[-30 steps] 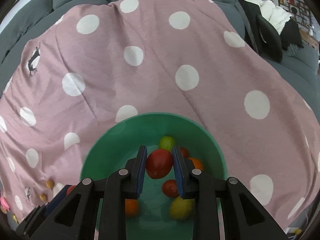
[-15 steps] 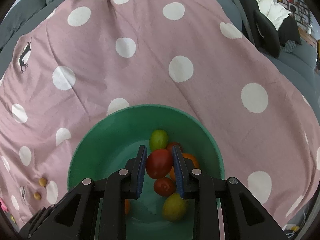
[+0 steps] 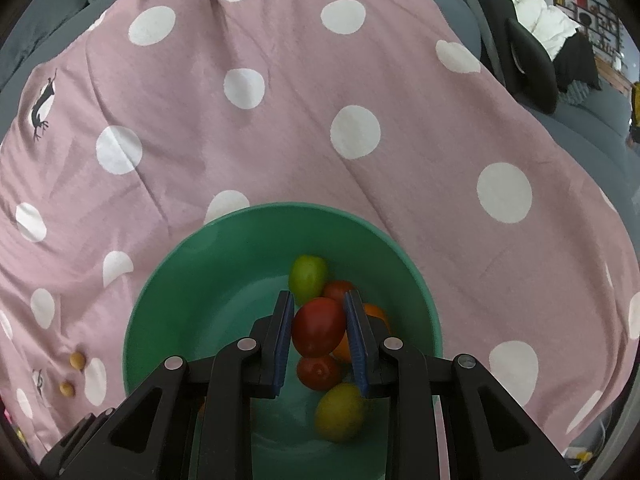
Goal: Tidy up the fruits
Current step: 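Carry the small red tomato with the right tool into the bowl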
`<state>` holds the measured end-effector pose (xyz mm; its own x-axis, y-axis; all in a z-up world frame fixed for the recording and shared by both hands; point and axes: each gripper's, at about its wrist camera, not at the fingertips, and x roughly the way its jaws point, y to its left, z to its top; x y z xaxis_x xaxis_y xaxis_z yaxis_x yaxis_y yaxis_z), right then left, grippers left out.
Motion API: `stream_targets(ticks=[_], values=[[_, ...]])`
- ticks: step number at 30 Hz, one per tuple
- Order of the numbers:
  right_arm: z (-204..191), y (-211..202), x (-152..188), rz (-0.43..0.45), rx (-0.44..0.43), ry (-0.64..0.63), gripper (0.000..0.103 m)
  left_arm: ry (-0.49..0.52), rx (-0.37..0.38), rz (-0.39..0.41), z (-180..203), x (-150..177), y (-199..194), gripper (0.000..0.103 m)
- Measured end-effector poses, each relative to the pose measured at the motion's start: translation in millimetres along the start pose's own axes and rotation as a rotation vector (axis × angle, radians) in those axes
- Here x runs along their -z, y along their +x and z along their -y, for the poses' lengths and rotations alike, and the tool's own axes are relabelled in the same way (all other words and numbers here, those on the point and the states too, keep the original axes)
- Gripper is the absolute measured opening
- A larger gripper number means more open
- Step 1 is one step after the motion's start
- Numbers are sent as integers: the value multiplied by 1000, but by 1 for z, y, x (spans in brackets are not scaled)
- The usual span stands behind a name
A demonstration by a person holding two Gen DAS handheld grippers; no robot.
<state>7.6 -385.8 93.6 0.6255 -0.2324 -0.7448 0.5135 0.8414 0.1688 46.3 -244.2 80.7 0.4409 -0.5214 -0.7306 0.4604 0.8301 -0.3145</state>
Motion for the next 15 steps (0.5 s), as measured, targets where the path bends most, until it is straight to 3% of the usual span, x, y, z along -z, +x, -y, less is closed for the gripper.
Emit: stream_targets(ticks=[15], values=[[1,3,1,-9,1,0,28,0,-1,-4,0,-1,3,28]])
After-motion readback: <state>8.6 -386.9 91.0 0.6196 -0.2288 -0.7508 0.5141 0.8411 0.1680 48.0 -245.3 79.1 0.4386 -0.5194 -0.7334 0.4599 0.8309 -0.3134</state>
